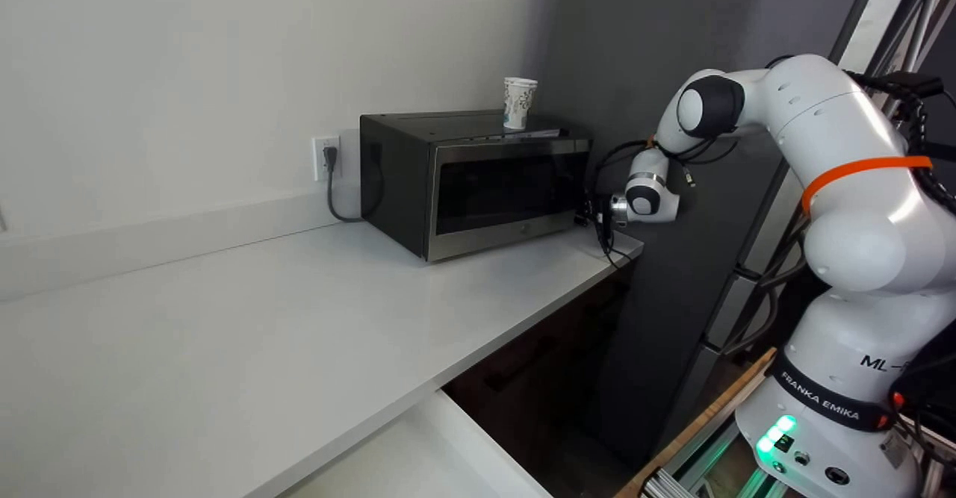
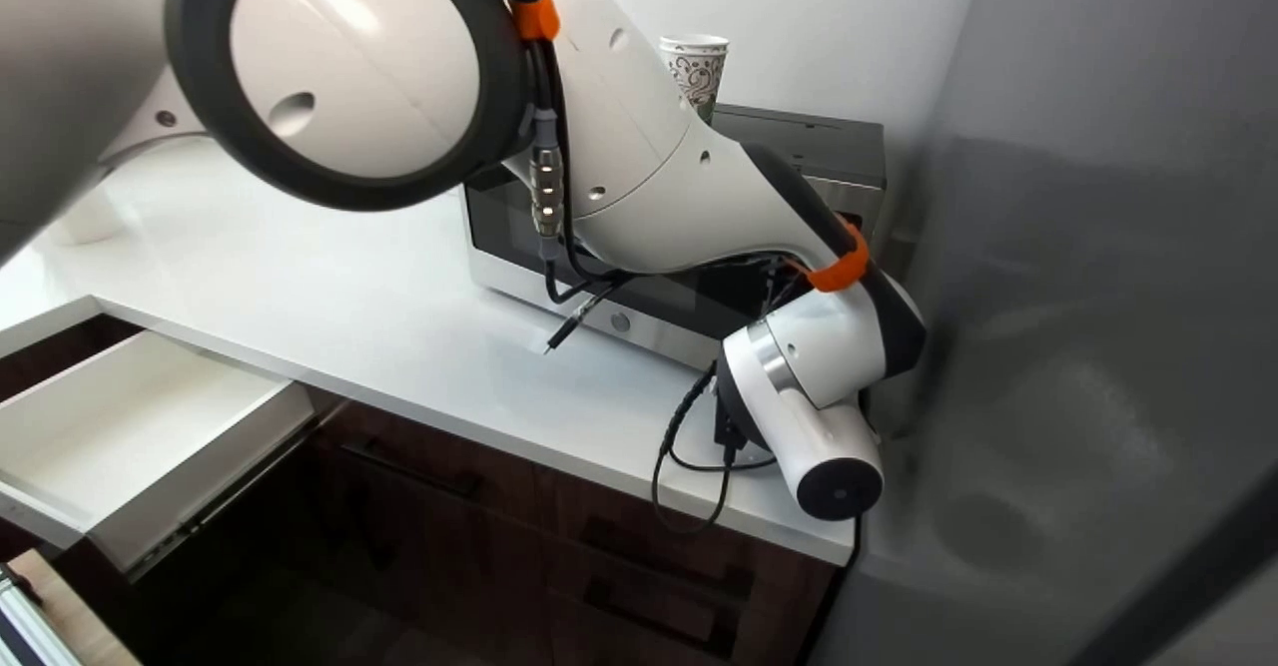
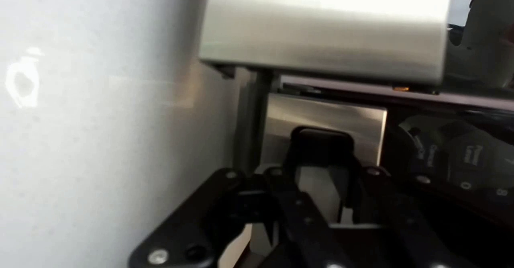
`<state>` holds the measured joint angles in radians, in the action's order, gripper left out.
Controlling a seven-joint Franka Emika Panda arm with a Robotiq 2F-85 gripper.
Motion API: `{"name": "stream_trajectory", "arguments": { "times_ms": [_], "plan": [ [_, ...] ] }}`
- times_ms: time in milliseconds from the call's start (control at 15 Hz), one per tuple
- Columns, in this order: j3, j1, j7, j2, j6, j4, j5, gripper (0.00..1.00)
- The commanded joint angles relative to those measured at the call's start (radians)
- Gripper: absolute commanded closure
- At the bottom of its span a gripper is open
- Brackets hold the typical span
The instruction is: Open the microwave door by pressing the bottom right button
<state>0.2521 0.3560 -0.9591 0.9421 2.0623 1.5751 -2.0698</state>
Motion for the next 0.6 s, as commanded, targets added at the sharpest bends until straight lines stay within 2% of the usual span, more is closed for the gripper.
{"name": "stream_trajectory", "arguments": {
  "times_ms": [0,133,267,400,533],
  "plan": [
    [0.013,-0.030,0.003,-0.083,0.063,0.196,-0.004,0.47],
    [0.014,-0.028,0.005,-0.082,0.068,0.196,-0.009,0.44],
    [0.015,-0.031,0.006,-0.083,0.091,0.196,-0.014,0.35],
    [0.020,-0.040,0.023,-0.096,0.135,0.214,-0.018,0.24],
    [0.035,-0.056,0.023,-0.158,0.177,0.302,-0.032,0.08]
  ]
}}
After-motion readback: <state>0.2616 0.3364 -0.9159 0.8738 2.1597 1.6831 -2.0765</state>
